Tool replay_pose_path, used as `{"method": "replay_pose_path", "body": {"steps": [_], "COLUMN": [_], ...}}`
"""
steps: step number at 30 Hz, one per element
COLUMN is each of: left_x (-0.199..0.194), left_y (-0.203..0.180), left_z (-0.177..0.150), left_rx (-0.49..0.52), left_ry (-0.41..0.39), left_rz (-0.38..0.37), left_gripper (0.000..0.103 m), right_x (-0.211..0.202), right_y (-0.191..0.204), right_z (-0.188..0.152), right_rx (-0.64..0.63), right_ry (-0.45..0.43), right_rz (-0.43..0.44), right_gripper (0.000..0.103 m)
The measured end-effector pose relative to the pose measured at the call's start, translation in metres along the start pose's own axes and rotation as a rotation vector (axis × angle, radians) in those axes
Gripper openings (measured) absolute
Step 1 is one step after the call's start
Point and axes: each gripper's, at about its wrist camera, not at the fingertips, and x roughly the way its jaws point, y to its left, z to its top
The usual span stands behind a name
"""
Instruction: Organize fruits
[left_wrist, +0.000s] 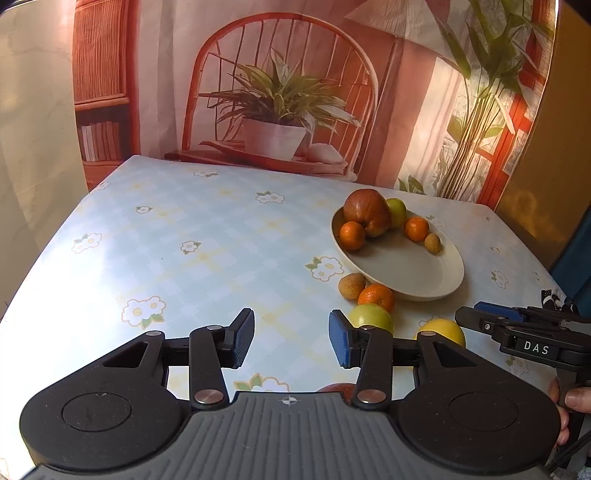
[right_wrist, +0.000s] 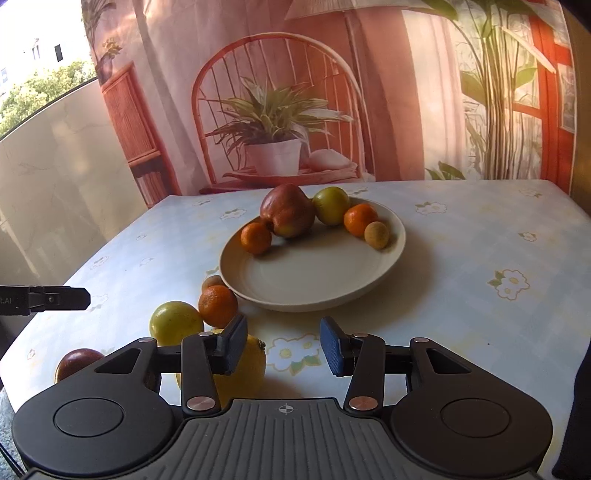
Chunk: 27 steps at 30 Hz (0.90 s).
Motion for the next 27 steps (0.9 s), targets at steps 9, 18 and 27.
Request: {"method": "replay_pose_path", "body": {"steps": [9,18,27], "left_x": [0.011,0.034,0.062], "left_y": [-0.017,-0.052,-0.072], "left_z": [0.006,0.005,0.009], "left_rx": [0.055,0.1,0.12], "left_ry": [0.031,0.11,0.145], "left_rz": [-0.09,-0.221,-0.22], "left_gripper": [0.047,0.047,0.046], "right_x": [0.0,0.0,0.002], "right_y": [-0.014,-0.013,-0.012], "right_z": [-0.008,-0.016,-0.018], "right_rx": [0.044,0.015,-0.04], "right_ry": [0.003,0.037,0.073], "right_rz": [-0.02,-0.028,-0.009], "right_gripper": [0.042,0.041,0.041]}}
